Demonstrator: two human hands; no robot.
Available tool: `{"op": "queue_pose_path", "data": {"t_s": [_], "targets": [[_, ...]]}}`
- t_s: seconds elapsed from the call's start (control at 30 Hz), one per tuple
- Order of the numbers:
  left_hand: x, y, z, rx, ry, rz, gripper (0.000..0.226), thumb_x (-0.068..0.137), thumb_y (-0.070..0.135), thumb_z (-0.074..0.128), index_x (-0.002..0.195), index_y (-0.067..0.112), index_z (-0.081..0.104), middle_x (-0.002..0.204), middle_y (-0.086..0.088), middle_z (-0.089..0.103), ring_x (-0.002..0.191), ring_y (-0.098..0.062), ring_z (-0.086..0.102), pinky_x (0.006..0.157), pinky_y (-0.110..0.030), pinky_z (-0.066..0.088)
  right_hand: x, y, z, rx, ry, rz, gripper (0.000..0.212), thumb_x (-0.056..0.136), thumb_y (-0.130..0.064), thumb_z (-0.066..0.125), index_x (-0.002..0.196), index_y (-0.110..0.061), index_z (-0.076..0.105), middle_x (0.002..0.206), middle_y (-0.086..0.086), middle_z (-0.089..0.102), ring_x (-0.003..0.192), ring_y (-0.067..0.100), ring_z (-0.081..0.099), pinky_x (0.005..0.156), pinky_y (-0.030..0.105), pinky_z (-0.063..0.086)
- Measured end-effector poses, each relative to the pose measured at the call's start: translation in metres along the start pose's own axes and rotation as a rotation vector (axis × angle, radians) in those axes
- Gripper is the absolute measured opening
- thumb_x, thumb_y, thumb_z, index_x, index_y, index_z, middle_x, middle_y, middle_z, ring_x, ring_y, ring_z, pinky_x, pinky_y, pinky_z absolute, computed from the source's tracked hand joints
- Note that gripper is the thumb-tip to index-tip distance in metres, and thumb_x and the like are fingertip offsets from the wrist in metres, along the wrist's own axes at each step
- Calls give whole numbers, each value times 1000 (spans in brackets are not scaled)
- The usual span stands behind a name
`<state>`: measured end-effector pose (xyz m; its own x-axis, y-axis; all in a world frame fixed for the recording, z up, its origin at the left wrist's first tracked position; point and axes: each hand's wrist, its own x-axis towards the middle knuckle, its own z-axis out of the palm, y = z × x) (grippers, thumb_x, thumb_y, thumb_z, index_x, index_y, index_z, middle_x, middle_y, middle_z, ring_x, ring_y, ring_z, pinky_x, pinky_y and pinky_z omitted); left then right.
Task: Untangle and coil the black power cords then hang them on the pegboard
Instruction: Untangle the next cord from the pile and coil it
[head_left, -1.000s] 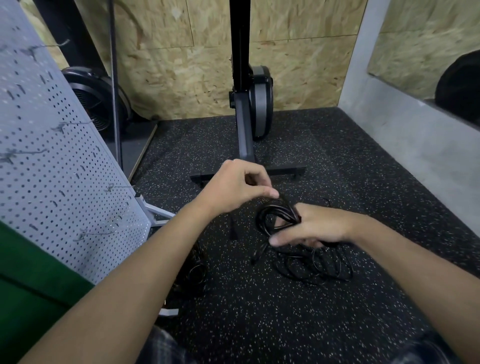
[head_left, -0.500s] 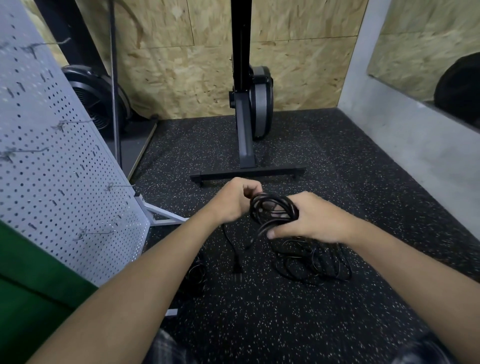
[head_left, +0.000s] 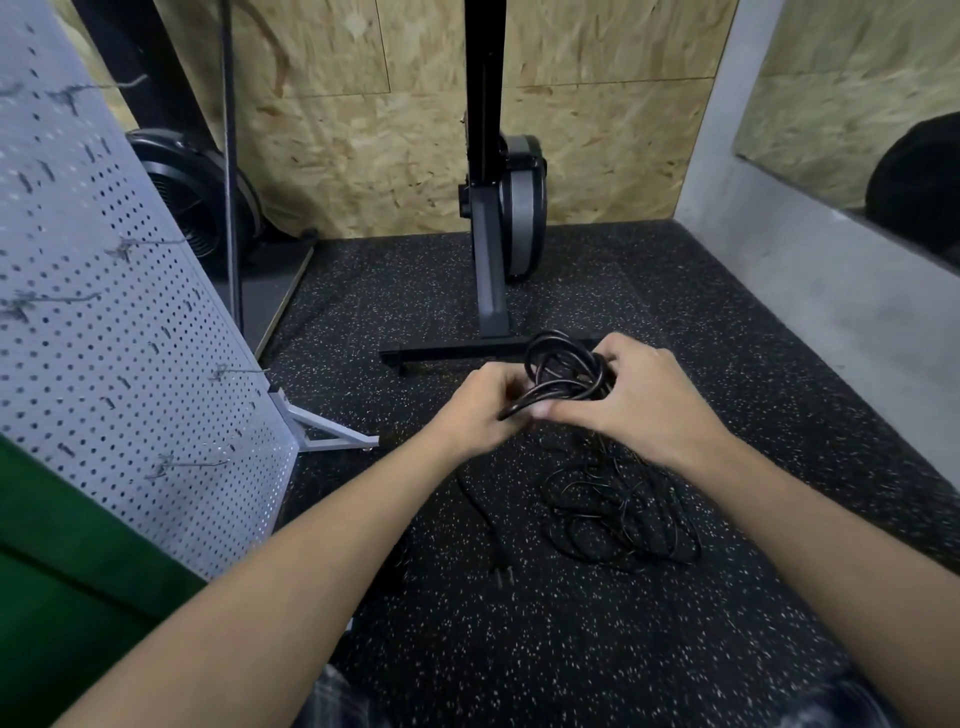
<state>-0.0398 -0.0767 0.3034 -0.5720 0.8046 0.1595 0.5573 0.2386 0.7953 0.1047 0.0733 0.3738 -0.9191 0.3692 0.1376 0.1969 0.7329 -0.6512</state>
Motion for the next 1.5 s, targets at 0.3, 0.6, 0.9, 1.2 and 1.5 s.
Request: {"op": "queue_pose_path", "data": {"t_s": [0.3,0.6,0.9,1.2,1.5], "targets": [[-5,27,20,-25,-26,-116,40,98,45,70,71,20,53,62,6,47,57,-12,42,58,-30,37,6,14,-1,-3,123,-14,52,86,-61,74,112,-18,61,87,-4,70,72,11,66,62,18,49],[-7,46,32,265,-20,-19,33,104,39,62,82,17,56,69,-1,62,61,-19,57,57,-31,37,18,29,3,-51,7,65,49,99,-58,57,123,-18,43,92,-2,64,80,12,61,62,29,41],[-14,63,23,691,-150,243,19,103,18,53,121,11,56,110,-8,69,93,-35,67,74,-44,53,23,52,8,-204,-29,138,51,92,-74,49,100,-23,46,86,8,63,79,32,64,75,47,55],[-9,50,-9,384,-39,270,15,83,25,88,86,18,76,88,9,66,84,-9,64,78,-39,56,14,49,17,-278,-443,3,37,112,-35,23,84,-35,47,85,-1,60,80,19,57,73,36,42],[-3,34,-42,83,-163,127,21,95,24,76,115,27,82,98,8,72,94,-3,68,93,-30,55,-5,15,6,8,-548,-79,41,90,-50,34,74,-17,52,72,5,65,66,12,49,75,52,44]]}}
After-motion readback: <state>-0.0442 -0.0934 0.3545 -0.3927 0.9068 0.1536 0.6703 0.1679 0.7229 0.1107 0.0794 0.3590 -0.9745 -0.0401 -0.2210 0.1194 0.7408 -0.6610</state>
